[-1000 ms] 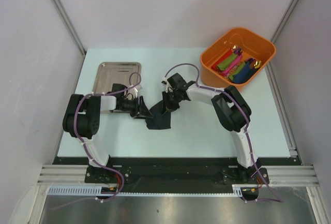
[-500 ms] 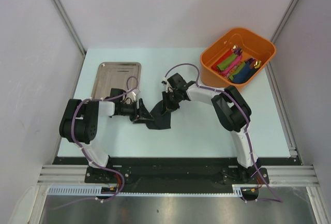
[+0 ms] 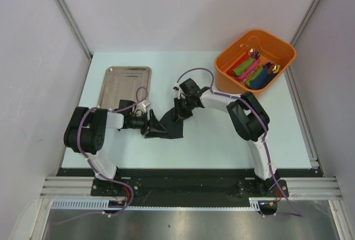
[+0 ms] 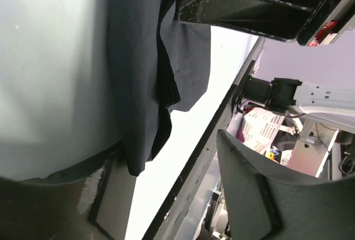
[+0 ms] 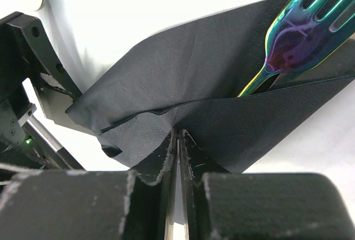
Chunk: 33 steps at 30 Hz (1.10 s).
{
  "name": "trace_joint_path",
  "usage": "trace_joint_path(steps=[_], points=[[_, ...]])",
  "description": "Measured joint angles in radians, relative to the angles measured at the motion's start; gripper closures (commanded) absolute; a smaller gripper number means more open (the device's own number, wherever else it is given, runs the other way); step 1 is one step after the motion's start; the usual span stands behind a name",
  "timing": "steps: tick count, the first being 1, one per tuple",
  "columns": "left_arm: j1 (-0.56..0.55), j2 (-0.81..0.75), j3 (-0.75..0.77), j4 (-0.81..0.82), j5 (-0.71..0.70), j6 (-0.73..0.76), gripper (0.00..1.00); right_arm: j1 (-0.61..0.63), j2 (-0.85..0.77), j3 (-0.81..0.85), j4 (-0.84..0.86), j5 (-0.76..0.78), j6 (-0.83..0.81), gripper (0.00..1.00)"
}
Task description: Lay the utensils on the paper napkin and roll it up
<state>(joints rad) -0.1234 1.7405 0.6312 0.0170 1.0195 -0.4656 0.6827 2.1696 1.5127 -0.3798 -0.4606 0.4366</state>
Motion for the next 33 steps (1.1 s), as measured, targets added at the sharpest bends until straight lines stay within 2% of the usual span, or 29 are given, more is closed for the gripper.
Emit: trace_joint_path(steps=[6, 13, 21, 24, 27, 33], points=[[-0.007, -0.021, -0.037, 0.043, 0.021, -0.046, 0.25, 0.000, 0.000, 0.000, 0.000, 0.000, 0.000, 0.91], [-0.043, -0.048, -0.062, 0.053, 0.013, -0.103, 0.26, 0.000, 0.000, 0.000, 0.000, 0.000, 0.000, 0.91], [-0.020, -0.087, -0.060, 0.095, -0.072, -0.110, 0.29, 0.000, 0.000, 0.000, 0.000, 0.000, 0.000, 0.91], [-0.013, -0.099, -0.045, 0.134, -0.117, -0.109, 0.35, 0.000, 0.000, 0.000, 0.000, 0.000, 0.000, 0.91], [-0.014, -0.099, -0.024, 0.154, -0.134, -0.106, 0.47, 0.000, 0.000, 0.000, 0.000, 0.000, 0.000, 0.91], [-0.014, -0.098, -0.012, 0.150, -0.153, -0.077, 0.79, 0.000, 0.000, -0.002, 0.003, -0.001, 0.000, 0.91]])
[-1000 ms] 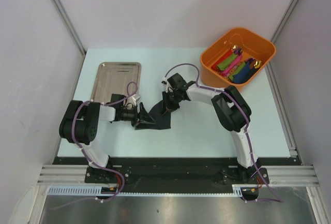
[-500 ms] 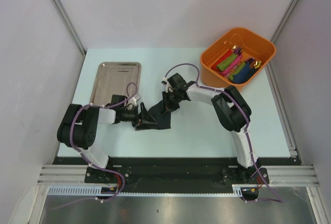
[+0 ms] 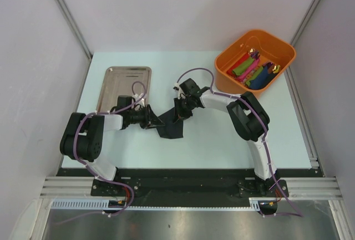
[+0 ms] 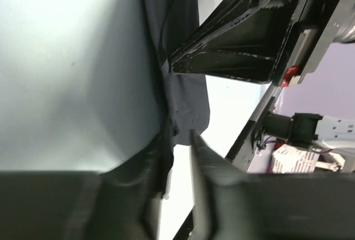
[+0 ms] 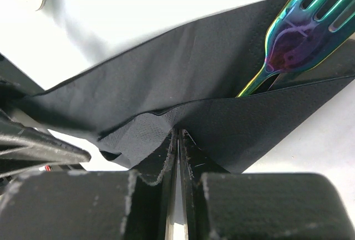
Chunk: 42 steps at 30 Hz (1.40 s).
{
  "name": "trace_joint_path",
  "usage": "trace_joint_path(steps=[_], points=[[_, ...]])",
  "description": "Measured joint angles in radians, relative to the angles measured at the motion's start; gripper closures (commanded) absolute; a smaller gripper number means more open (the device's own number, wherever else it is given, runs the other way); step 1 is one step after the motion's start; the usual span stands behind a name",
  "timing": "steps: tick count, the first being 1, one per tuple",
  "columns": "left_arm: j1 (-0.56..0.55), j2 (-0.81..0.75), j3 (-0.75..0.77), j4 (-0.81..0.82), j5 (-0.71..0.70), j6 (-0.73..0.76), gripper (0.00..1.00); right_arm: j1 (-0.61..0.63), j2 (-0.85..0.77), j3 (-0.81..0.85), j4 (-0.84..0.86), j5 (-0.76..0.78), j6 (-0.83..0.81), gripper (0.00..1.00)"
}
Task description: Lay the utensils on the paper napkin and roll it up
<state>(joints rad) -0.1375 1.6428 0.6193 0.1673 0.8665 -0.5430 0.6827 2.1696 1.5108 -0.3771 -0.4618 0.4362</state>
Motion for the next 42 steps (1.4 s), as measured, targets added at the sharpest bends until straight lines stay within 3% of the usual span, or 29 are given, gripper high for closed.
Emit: trace_joint_path(steps=[3, 9, 17, 22, 25, 32, 35, 42], points=[[-0.004, 0.000, 0.000, -0.011, -0.001, 0.014, 0.89, 0.000, 0.000, 0.000, 0.000, 0.000, 0.000, 0.91], [-0.072, -0.020, 0.002, -0.013, 0.000, 0.016, 0.92, 0.000, 0.000, 0.000, 0.001, -0.001, 0.000, 0.91], [-0.147, 0.000, 0.017, 0.048, -0.017, -0.045, 0.89, -0.002, 0.000, -0.003, 0.006, -0.007, 0.000, 0.91], [-0.161, 0.077, 0.034, 0.063, -0.037, -0.078, 0.82, -0.003, 0.000, -0.004, 0.007, -0.010, 0.001, 0.91], [-0.161, 0.110, 0.037, 0.065, -0.053, -0.087, 0.85, -0.003, 0.000, -0.005, 0.009, -0.012, 0.004, 0.91], [-0.161, 0.147, 0.050, 0.060, -0.078, -0.095, 0.99, -0.008, -0.001, -0.011, 0.019, -0.031, 0.005, 0.81], [-0.162, 0.155, 0.073, 0.021, -0.077, -0.085, 1.00, -0.023, -0.005, -0.027, 0.049, -0.071, 0.014, 0.71], [-0.163, 0.169, 0.110, -0.043, -0.074, -0.068, 1.00, -0.084, -0.027, -0.112, 0.151, -0.214, 0.086, 0.76]])
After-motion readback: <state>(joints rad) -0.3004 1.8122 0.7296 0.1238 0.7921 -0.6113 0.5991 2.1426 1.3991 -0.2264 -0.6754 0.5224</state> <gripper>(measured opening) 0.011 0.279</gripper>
